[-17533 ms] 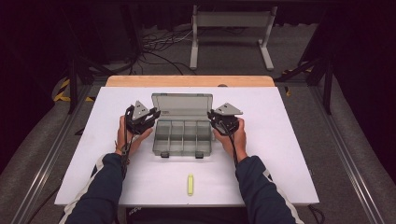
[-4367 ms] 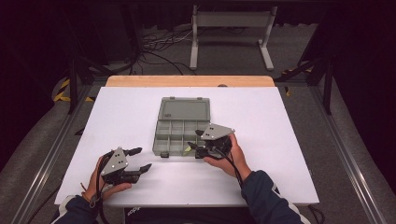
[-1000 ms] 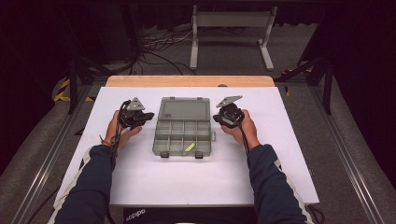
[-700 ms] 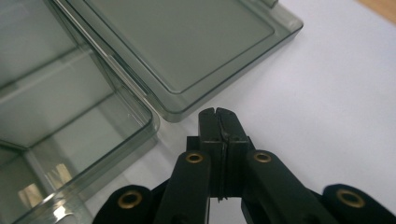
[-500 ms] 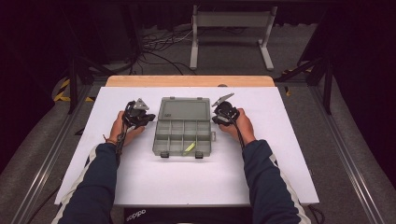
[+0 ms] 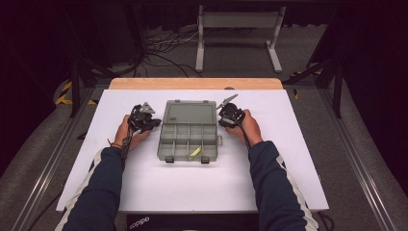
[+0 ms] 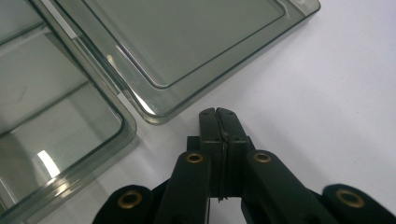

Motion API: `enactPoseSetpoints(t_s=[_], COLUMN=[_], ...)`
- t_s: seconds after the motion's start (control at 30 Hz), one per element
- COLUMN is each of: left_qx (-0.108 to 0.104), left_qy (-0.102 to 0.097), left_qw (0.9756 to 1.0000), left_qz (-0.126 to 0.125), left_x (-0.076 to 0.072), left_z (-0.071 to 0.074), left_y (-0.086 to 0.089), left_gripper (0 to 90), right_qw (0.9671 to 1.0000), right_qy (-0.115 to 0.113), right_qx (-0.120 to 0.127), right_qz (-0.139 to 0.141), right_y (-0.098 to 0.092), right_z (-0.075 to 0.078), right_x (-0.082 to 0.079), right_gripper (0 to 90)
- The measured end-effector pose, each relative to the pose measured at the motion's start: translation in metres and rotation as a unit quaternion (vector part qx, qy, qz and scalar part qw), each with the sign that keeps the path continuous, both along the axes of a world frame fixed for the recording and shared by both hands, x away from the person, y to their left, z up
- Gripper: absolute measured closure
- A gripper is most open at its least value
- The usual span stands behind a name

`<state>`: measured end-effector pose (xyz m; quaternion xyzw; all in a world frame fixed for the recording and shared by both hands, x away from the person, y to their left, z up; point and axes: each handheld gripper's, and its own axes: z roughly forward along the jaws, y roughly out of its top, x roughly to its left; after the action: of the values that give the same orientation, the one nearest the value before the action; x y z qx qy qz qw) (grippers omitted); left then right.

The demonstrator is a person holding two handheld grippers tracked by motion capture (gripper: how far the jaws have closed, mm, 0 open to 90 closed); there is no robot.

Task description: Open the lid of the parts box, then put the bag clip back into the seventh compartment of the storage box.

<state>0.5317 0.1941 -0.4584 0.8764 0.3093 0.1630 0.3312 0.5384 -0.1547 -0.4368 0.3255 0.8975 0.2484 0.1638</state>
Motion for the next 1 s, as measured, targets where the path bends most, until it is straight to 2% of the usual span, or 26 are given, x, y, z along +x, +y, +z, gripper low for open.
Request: enactPoseSetpoints(t_s=[0.07, 0.23, 0.3, 0.33, 0.43, 0.57, 0.77, 0.9, 1.0], left_qx=[0.007, 0.006, 0.012, 0.003, -0.009, -0.009, -0.026, -0.016, -0.017], left_qy=[0.0, 0.004, -0.001, 0.007, 0.021, 0.021, 0.026, 0.024, 0.022], left_qw=[1.0, 1.0, 0.9999, 0.9999, 0.9997, 0.9997, 0.9993, 0.9996, 0.9996], left_qz=[-0.002, -0.004, -0.012, -0.011, -0.013, -0.013, -0.007, 0.001, 0.011], left_x=[0.001, 0.004, 0.006, 0.008, 0.013, 0.016, 0.021, 0.022, 0.023], left_z=[0.001, 0.001, 0.002, 0.002, 0.002, 0.002, 0.0, 0.002, 0.001], left_y=[-0.001, -0.005, -0.007, -0.007, -0.005, -0.007, -0.006, -0.01, -0.013], left_gripper=[90.0, 90.0, 90.0, 89.9, 89.9, 89.8, 89.8, 89.8, 89.7], right_qw=[1.0, 0.9999, 0.9999, 0.9999, 1.0, 0.9997, 0.999, 0.9988, 0.9978], right_qy=[0.0, -0.002, 0.002, 0.004, 0.002, 0.005, -0.001, -0.005, -0.004], right_qx=[-0.007, -0.012, -0.012, -0.012, 0.002, 0.022, 0.045, 0.049, 0.066], right_qz=[0.004, 0.004, 0.008, 0.011, 0.006, 0.007, 0.004, 0.001, -0.006], right_y=[0.003, 0.007, 0.007, 0.007, 0.005, 0.002, 0.0, 0.001, -0.001], right_z=[0.0, 0.0, 0.001, 0.001, -0.001, -0.002, -0.005, -0.006, -0.008], right_x=[0.002, 0.002, 0.004, 0.004, 0.005, 0.007, 0.01, 0.013, 0.015], right_gripper=[90.0, 90.0, 90.0, 90.0, 90.0, 90.0, 90.0, 90.0, 90.0])
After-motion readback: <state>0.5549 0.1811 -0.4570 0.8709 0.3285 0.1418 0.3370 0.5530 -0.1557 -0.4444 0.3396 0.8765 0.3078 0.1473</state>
